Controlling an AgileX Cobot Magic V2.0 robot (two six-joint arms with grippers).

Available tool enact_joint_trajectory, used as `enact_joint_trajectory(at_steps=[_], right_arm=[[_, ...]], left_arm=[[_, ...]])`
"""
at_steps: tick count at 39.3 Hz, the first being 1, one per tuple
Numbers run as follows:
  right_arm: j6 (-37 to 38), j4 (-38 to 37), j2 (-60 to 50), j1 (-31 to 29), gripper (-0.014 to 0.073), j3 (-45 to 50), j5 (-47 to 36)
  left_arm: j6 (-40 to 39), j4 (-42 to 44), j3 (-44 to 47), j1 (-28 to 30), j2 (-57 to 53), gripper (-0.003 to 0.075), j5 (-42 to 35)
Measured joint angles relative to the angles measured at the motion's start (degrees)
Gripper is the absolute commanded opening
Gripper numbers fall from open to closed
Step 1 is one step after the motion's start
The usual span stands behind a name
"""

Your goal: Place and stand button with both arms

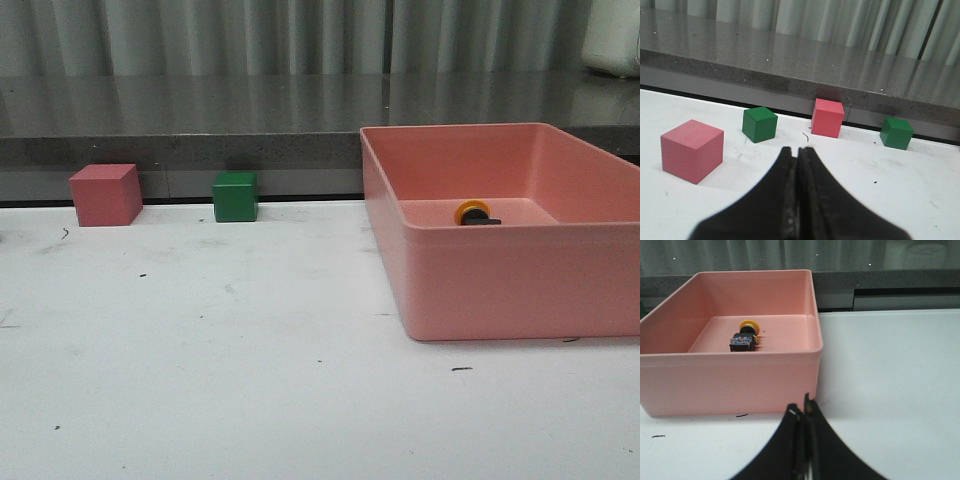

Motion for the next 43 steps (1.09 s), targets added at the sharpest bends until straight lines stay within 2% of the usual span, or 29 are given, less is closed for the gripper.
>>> enact_joint_trajectory(at_steps=[23,27,33,35,40,43], right_arm=[[-0.04,0.00,0.00,0.00,-0.0070,0.00,-0.53],[-0.04,0.00,0.00,0.00,-0.0070,0.00,-2.25],[-0.04,0.00,0.00,0.00,-0.0070,0.00,-7.65],[-0.04,0.00,0.00,0.00,-0.0070,-0.55,-8.33],[-0.04,0.00,0.00,0.00,-0.0069,-5.66,-8.33],[-0.13,0.00,0.00,0.00,-0.0069,-10.73,-6.62]], left_arm=[[0.00,0.00,0.00,0.00,0.00,-0.0020,-1.52],[0.00,0.00,0.00,0.00,0.00,-0.0020,-5.64],[0.00,-0.03,0.00,0.00,0.00,-0.0020,-16.92],[0.00,-0.03,-0.71,0.00,0.00,-0.0020,-18.13],[0.00,0.89,-5.87,0.00,0.00,-0.0020,-14.70],[0.00,1.35,-10.60,0.00,0.46,-0.0020,-9.04]])
